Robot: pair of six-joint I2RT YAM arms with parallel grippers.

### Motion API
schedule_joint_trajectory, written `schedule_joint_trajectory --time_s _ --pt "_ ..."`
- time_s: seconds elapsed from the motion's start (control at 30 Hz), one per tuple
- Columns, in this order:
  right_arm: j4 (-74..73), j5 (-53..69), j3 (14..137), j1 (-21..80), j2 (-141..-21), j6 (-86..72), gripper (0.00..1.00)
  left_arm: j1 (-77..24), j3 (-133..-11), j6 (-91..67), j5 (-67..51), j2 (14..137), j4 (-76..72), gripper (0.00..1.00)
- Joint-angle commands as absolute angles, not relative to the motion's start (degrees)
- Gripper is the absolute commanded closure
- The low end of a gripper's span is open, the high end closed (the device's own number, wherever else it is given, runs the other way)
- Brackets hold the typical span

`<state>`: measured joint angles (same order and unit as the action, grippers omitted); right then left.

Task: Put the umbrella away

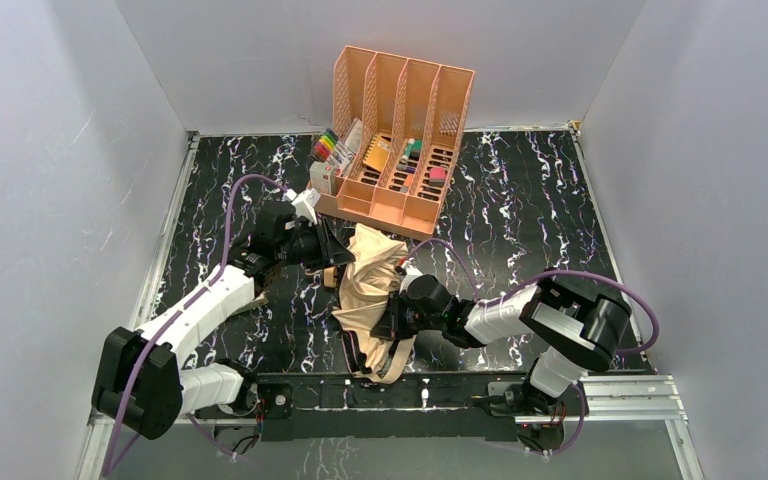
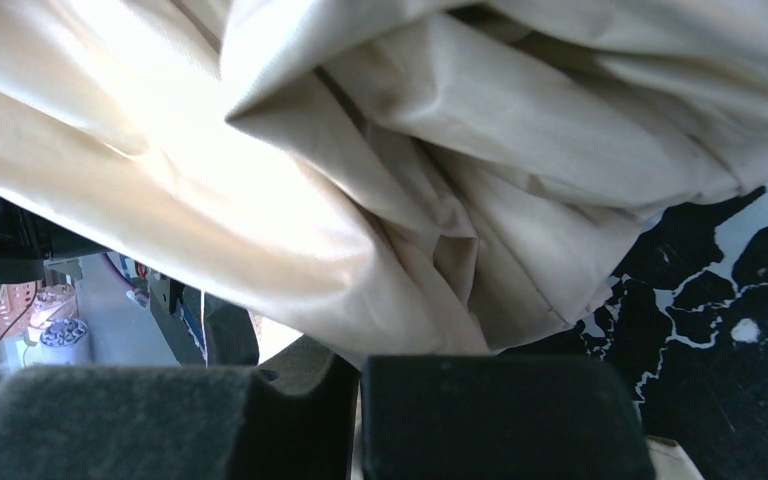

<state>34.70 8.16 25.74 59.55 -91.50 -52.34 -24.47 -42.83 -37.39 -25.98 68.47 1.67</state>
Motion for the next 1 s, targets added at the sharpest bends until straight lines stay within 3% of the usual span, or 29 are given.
schedule_joint_trajectory --time_s 0.0,0.17,0.63,0.8,0.9,0.93,0.97 --pt "28.8 7.6 25.6 60.3 -93.5 -50.0 0.91 -24.1 -44.8 -37.9 -26.8 66.2 1.0 0.9" --pt "28.9 7.6 25.5 60.2 -93.7 -50.1 0.91 -24.2 -46.9 -37.9 -27.2 65.3 1.7 0.93" --pt "28.9 7.4 25.3 60.3 -93.9 -50.4 0.91 -24.1 -53.6 -37.9 -29.4 59.4 0.9 0.87" --pt "29.0 7.3 25.1 60.2 -93.9 -50.6 0.91 -24.2 -55.1 -38.7 -28.9 58.6 1.2 1.0" --pt "29.0 7.3 25.0 60.4 -93.9 -50.7 0.91 -24.2 -56.0 -37.6 -28.7 58.6 3.0 1.0" --pt "29.0 7.2 25.0 60.4 -93.9 -50.7 0.91 -24.2 -56.3 -36.7 -28.0 58.6 4.5 0.98" --pt "28.9 7.2 25.0 60.4 -94.0 -50.8 0.91 -24.1 -56.5 -35.7 -26.5 58.6 6.6 0.85"
